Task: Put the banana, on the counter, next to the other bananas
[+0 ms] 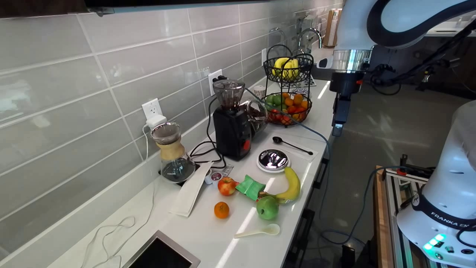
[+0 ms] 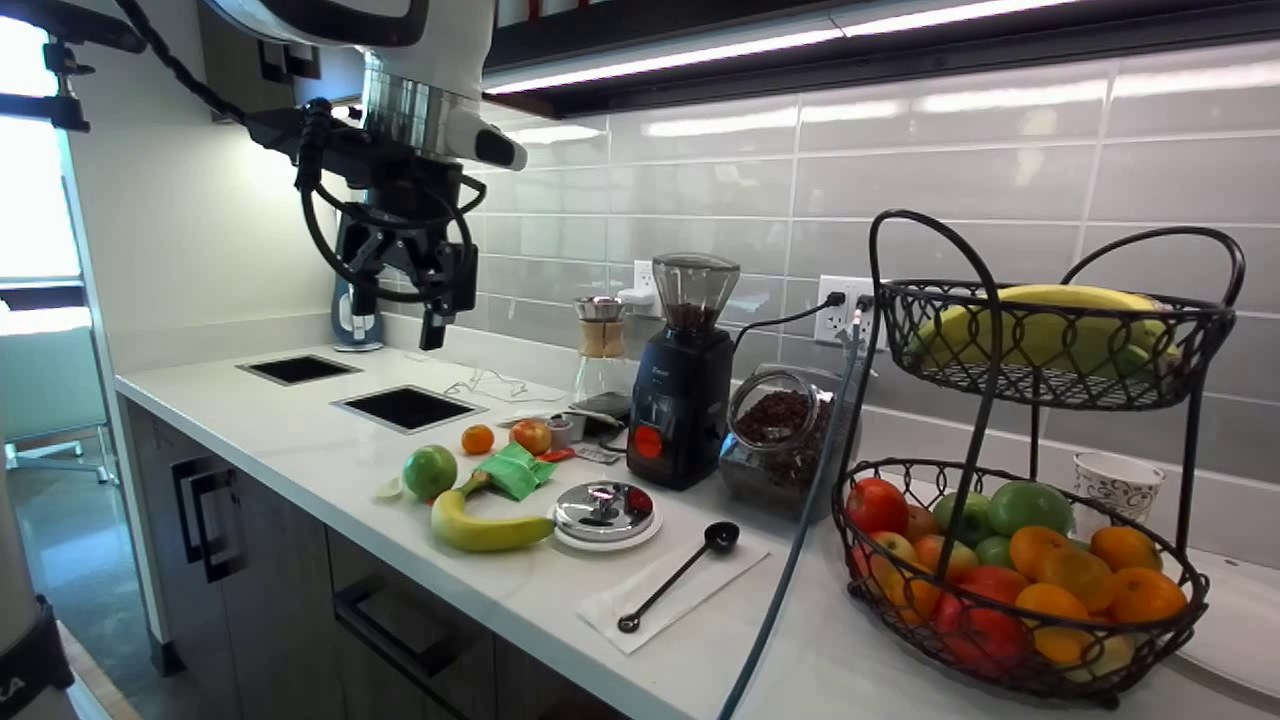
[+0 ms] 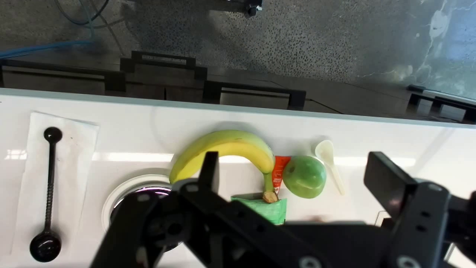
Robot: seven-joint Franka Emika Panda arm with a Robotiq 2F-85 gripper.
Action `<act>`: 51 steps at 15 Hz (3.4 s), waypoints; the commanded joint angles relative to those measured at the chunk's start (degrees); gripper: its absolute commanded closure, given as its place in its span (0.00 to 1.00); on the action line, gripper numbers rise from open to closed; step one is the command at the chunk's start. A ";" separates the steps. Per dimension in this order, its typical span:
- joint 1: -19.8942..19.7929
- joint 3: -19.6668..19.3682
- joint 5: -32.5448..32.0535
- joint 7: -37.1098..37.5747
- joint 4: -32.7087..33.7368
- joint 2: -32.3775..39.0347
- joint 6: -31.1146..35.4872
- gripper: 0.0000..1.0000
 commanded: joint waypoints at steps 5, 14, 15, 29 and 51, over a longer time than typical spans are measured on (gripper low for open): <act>-2.30 4.08 -4.44 6.47 -0.87 2.90 6.80 0.00; -6.08 12.76 -8.40 31.35 -0.84 18.65 35.57 0.00; -6.67 13.33 -8.51 33.95 -0.85 20.21 35.22 0.00; -3.00 10.58 -0.19 36.08 -1.09 37.04 33.16 0.00; 0.88 9.86 -17.77 53.33 -0.82 49.52 53.66 0.00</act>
